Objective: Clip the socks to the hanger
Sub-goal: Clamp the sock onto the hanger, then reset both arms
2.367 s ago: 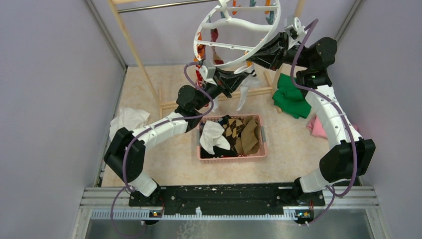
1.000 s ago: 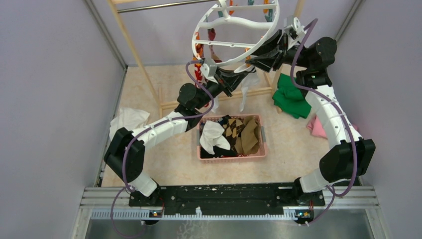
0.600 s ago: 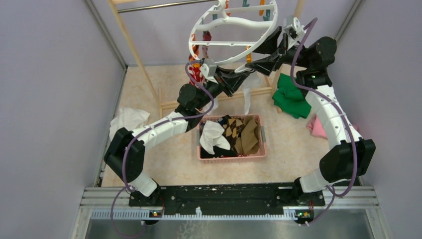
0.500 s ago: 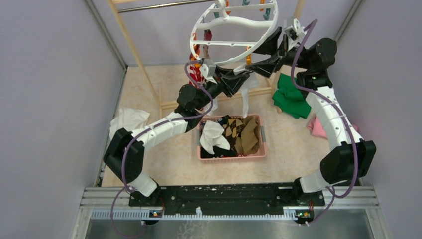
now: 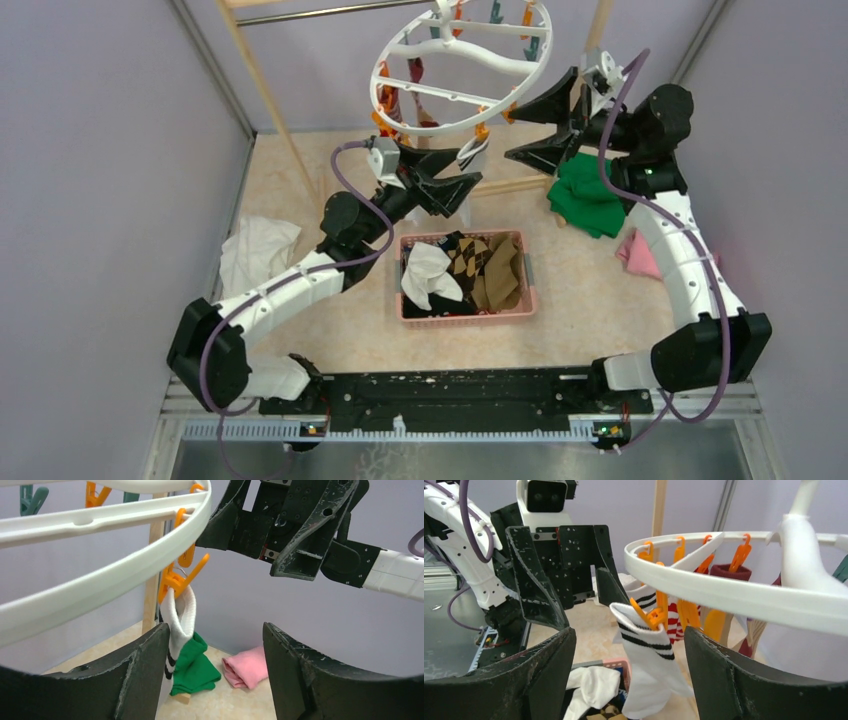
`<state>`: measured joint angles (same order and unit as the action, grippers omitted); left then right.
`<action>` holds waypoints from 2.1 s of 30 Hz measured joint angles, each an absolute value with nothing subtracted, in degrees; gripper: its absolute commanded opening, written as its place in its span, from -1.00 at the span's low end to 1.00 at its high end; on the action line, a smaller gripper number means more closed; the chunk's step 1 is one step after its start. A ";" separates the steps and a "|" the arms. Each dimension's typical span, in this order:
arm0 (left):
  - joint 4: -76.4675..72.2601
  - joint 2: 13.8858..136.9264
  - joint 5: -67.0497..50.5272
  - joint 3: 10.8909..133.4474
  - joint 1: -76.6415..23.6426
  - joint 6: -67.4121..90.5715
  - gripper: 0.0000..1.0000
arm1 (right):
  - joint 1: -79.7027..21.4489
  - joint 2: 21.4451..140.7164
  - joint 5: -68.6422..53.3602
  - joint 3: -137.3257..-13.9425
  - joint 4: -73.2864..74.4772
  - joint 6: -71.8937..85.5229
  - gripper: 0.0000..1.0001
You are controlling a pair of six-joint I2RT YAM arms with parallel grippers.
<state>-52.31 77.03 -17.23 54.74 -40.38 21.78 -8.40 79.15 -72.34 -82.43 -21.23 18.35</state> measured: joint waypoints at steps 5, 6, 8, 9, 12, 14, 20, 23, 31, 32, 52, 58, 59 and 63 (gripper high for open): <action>-49.45 71.72 -17.45 50.68 -40.36 21.67 0.62 | -7.86 76.93 -72.27 -81.41 -9.41 10.79 0.58; -48.82 70.78 -17.50 50.02 -40.38 21.47 0.63 | -7.81 76.60 -72.14 -81.45 -5.80 8.25 0.58; -47.42 68.73 -17.61 48.95 -40.38 21.02 0.68 | -7.75 76.09 -71.75 -81.56 1.39 2.87 0.58; -46.81 67.92 -17.65 48.66 -40.38 20.82 0.70 | -7.75 75.85 -71.37 -81.60 5.80 -0.51 0.58; -44.75 65.06 -17.50 47.75 -40.36 19.77 0.77 | -7.70 75.26 -70.32 -81.67 14.74 -7.73 0.58; -43.75 63.33 -17.41 47.20 -40.36 19.20 0.80 | -7.68 74.48 -69.43 -81.65 20.03 -11.77 0.58; -38.48 57.34 -16.51 44.14 -40.36 17.85 0.97 | -7.57 68.14 -64.86 -77.47 27.44 -17.98 0.71; -35.42 52.88 -15.57 40.75 -40.36 17.67 0.97 | -7.22 64.25 -62.13 -73.03 28.60 -18.83 0.90; -30.35 39.75 -13.39 28.08 -40.36 18.98 0.97 | -6.20 59.05 -54.19 -61.80 29.32 -19.05 0.97; -29.85 38.26 -12.91 25.98 -40.36 19.66 0.97 | -6.20 58.41 -53.95 -60.23 28.95 -19.18 0.97; -37.26 28.69 -7.42 1.96 -40.21 32.93 0.96 | -3.88 56.77 -53.91 -45.06 24.88 -24.67 0.97; -40.56 35.18 -7.97 1.96 -40.21 32.75 0.97 | -3.84 56.62 -52.27 -44.97 25.15 -25.74 0.97; -40.88 36.03 -8.12 1.96 -40.21 32.60 0.96 | -3.84 56.55 -52.03 -44.97 25.06 -25.32 0.97; -41.47 37.78 -8.78 2.04 -40.21 32.21 0.97 | -3.84 56.29 -48.64 -45.04 23.44 -19.33 0.97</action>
<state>-41.47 37.78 -8.78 2.04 -40.21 32.21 -3.84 56.29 -48.64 -45.04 23.44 -19.33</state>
